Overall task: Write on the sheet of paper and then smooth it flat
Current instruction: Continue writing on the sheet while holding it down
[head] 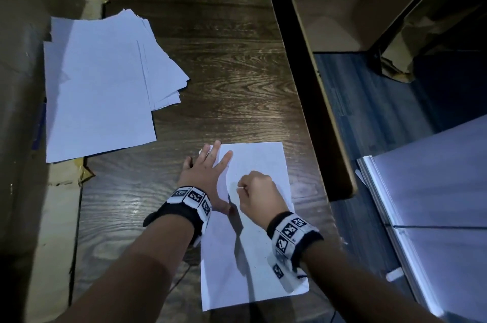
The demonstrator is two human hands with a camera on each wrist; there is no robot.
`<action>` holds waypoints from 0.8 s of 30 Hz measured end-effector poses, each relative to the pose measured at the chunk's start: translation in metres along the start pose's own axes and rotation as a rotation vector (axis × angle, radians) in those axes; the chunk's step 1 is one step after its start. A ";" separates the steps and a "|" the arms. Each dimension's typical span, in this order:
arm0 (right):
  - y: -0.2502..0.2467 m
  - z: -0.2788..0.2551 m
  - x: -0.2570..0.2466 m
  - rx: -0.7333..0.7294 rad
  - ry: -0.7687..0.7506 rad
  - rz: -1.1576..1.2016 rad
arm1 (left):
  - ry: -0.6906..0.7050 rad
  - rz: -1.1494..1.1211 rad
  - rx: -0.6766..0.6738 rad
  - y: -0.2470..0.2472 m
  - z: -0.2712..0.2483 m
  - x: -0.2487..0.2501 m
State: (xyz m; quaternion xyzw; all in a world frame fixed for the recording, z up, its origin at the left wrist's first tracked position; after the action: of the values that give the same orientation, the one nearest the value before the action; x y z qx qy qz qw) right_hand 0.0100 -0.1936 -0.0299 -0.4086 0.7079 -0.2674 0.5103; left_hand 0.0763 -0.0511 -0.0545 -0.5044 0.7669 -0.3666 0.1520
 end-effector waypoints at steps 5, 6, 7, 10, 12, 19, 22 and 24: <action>-0.025 0.062 0.003 0.093 0.087 0.012 | 0.006 -0.024 0.006 0.000 0.001 -0.001; -0.028 0.068 0.003 0.126 0.103 0.026 | 0.003 -0.021 0.013 -0.001 0.002 -0.001; -0.024 0.065 0.003 0.137 0.111 0.030 | 0.003 -0.016 0.010 0.000 0.002 0.000; 0.000 0.016 0.002 0.064 0.025 0.001 | -0.002 -0.004 -0.004 -0.001 -0.001 0.003; 0.005 -0.006 0.004 0.008 -0.033 -0.003 | -0.005 0.001 0.000 -0.002 -0.002 0.003; -0.020 0.059 0.014 0.160 0.061 0.005 | -0.026 -0.003 0.003 -0.001 -0.002 0.003; -0.001 0.010 0.008 0.060 -0.013 0.011 | -0.033 0.024 -0.003 -0.003 0.000 0.006; 0.000 0.000 0.008 -0.028 -0.065 -0.007 | -0.032 0.026 -0.008 -0.005 0.001 0.008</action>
State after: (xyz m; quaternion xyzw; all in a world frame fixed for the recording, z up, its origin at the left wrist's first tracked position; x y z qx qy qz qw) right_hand 0.0088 -0.2004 -0.0342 -0.4267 0.6931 -0.2459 0.5264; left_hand 0.0766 -0.0591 -0.0506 -0.5006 0.7723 -0.3535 0.1670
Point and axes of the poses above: each hand's wrist, its own z-axis towards the middle knuckle, its own y-axis out of the palm, x = y × z, the point moved 3 cm from there along z, towards the middle knuckle, and after that the axes turned 4 degrees about -x, right-handed, at the moved point
